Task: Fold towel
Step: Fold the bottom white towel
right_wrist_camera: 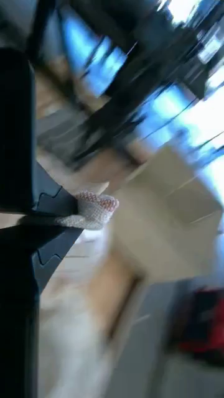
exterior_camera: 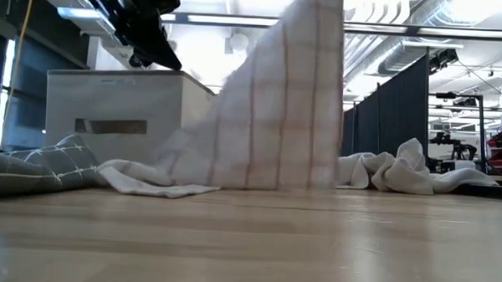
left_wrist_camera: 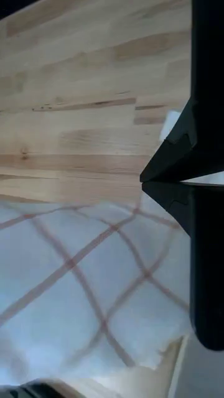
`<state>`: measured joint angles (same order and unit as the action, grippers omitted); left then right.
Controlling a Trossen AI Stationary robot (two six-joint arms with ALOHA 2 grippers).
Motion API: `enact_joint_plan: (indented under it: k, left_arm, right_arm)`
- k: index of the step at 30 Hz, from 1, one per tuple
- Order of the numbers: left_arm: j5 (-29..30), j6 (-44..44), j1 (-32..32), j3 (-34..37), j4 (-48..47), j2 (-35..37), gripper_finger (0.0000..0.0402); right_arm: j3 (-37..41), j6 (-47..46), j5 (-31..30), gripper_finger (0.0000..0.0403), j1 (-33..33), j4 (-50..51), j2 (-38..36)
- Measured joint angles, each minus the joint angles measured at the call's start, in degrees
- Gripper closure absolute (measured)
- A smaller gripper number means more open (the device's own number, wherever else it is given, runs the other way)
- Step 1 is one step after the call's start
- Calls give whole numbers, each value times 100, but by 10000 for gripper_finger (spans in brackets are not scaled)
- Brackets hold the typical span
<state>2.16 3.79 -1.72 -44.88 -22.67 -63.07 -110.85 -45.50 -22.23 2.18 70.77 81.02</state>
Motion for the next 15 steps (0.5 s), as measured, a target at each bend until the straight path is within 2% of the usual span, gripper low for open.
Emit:
enact_joint_plan:
  k: [4,6,8,12,15]
  left_arm:
    - [-39,-63,44,109,-91,-2,402]
    - [-163,-182,120,111,-97,-2,402]
    - [-373,-397,215,111,-107,-2,402]
    - [-463,-691,368,111,-99,-2,402]
    - [-462,-658,438,111,-97,-2,402]
  right_arm:
    - [7,-1456,20,403,406,1722,406]
    - [13,-2030,134,403,588,1964,617]
    - [13,-1904,449,403,760,1407,781]
    - [13,-1508,1047,403,1098,-670,936]
    - [8,-1396,1132,403,1388,-1903,962]
